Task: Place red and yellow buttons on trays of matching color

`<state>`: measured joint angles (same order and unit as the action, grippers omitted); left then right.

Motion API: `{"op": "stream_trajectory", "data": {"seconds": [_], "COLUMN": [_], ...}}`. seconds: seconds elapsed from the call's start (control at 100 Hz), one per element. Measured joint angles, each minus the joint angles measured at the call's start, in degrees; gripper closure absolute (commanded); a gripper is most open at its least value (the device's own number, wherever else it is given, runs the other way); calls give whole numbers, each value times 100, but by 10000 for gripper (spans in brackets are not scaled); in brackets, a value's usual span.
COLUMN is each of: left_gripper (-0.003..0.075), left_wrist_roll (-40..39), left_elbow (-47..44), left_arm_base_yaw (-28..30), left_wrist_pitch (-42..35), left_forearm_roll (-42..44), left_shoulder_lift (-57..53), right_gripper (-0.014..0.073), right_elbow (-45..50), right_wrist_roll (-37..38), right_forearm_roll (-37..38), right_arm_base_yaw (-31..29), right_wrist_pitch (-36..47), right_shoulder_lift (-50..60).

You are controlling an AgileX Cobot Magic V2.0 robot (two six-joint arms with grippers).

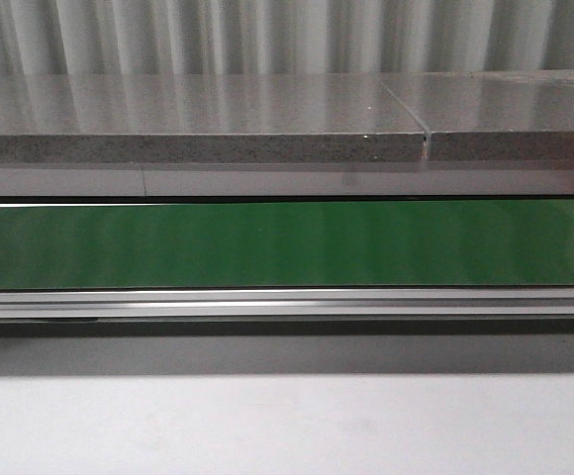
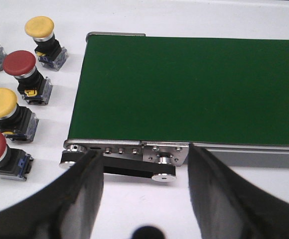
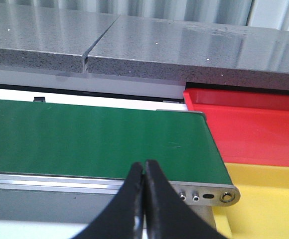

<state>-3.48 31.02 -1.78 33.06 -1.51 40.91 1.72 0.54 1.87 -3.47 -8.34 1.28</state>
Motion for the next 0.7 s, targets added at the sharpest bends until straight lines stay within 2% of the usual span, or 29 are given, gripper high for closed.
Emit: {"op": "stream_trajectory", "data": {"seconds": [0.23, 0.7], "left_gripper": [312, 312], "left_wrist_roll": [-340, -391], "left_elbow": [764, 2063], "left_arm_base_yaw": [198, 2060], "left_wrist_pitch": [361, 1820], "left_forearm_roll": [109, 151], "left_shoulder_lift": [1129, 2877], "right_gripper": [659, 659], "right_elbow": [0, 0], "right_wrist_roll": [0, 0], "right_forearm_roll": [0, 0], "right_arm_base_yaw": [0, 0], "right_wrist_pitch": [0, 0], "right_shoulder_lift": [0, 0]}}
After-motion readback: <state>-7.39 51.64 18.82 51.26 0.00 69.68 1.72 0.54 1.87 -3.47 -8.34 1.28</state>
